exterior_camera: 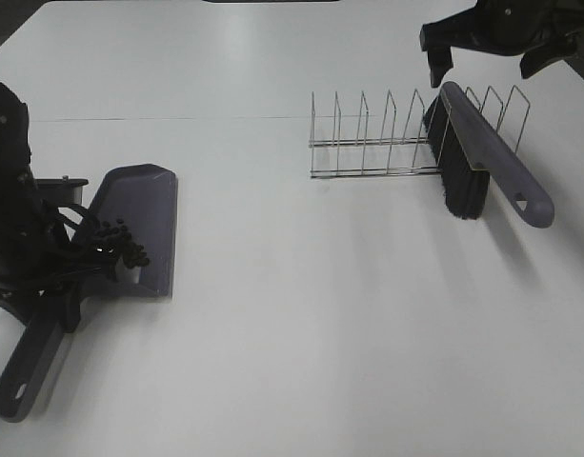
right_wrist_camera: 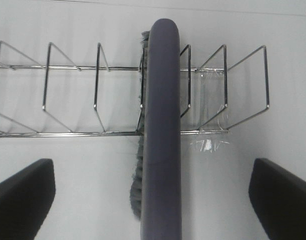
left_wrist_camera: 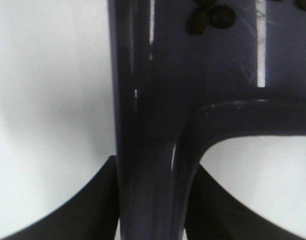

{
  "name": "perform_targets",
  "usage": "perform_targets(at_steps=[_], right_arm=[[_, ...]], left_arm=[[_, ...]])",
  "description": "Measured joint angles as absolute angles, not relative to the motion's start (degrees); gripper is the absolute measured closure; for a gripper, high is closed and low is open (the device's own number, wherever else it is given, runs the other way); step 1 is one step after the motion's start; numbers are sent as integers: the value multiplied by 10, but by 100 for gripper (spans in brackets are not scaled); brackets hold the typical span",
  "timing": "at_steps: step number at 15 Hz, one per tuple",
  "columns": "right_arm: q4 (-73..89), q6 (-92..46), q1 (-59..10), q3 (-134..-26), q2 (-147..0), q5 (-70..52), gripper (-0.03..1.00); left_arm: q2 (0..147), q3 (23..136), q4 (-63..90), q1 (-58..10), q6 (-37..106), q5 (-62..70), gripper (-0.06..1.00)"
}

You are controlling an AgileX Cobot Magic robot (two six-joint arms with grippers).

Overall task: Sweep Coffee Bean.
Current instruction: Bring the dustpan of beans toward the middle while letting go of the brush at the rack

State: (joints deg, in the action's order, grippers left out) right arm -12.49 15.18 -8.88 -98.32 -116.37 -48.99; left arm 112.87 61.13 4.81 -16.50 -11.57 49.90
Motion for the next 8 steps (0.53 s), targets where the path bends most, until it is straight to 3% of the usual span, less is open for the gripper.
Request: perform_targets(at_steps=[3,8], right_arm=[[-81,99,-89,-956,-1073,-509,2],[-77,85,-89,-794,-923,-488,2]], left_arm=[[1153,649,51,-139,-115,499,62],[1218,729,50,-126,-56,515,62]])
